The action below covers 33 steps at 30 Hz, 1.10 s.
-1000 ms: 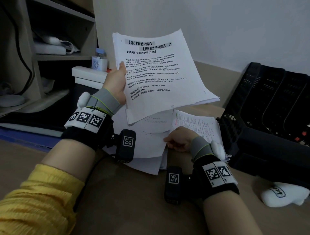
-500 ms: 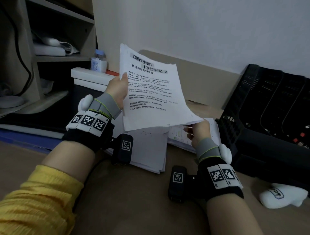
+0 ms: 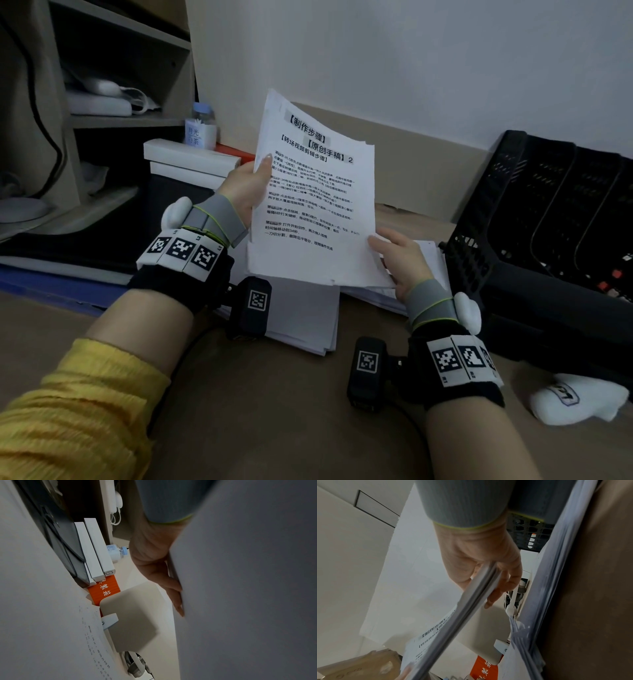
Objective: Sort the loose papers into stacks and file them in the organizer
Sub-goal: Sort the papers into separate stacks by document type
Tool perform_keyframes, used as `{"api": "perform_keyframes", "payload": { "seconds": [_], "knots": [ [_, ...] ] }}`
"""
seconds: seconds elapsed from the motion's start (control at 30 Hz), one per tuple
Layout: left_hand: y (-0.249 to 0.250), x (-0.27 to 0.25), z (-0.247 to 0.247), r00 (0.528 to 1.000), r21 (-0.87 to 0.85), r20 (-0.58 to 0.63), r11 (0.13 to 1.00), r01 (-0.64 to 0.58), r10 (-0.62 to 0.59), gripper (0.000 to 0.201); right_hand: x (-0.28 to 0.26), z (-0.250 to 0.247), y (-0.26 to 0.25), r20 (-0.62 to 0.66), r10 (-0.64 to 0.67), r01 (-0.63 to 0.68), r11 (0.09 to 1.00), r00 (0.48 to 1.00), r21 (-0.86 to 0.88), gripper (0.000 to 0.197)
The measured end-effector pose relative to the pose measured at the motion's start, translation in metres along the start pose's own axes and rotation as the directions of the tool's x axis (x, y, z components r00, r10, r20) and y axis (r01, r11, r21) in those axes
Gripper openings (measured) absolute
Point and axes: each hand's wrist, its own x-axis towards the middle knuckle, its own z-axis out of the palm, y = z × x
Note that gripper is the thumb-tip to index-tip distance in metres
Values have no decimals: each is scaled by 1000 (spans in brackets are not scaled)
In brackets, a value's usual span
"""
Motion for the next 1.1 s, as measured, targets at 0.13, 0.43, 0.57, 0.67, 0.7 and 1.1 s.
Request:
{"api": "perform_keyframes", "payload": {
  "seconds": [0.13,0.43,0.57,0.67,0.7,1.1],
  "knots": [
    [-1,0,1,1000,-61,20,998,15,-13,44,3,0,2,-36,-24,26,999,999,47,32],
    [0,-4,6,985,30,168,999,19,-23,42,10,0,10,-166,-64,69,997,984,26,29],
    [0,1,5,983,56,169,996,63,-72,60,12,-2,8,-199,-31,44,997,979,60,34],
    [0,3,6,988,51,137,997,59,-65,54,11,-4,6,-180,9,6,997,984,80,37],
    [0,0,7,987,46,145,997,59,-65,54,10,-5,6,-181,22,-8,997,983,81,39],
    [3,-11,16,984,129,175,991,21,-44,52,-8,-29,8,-224,23,-4,997,974,82,31]
  ]
}}
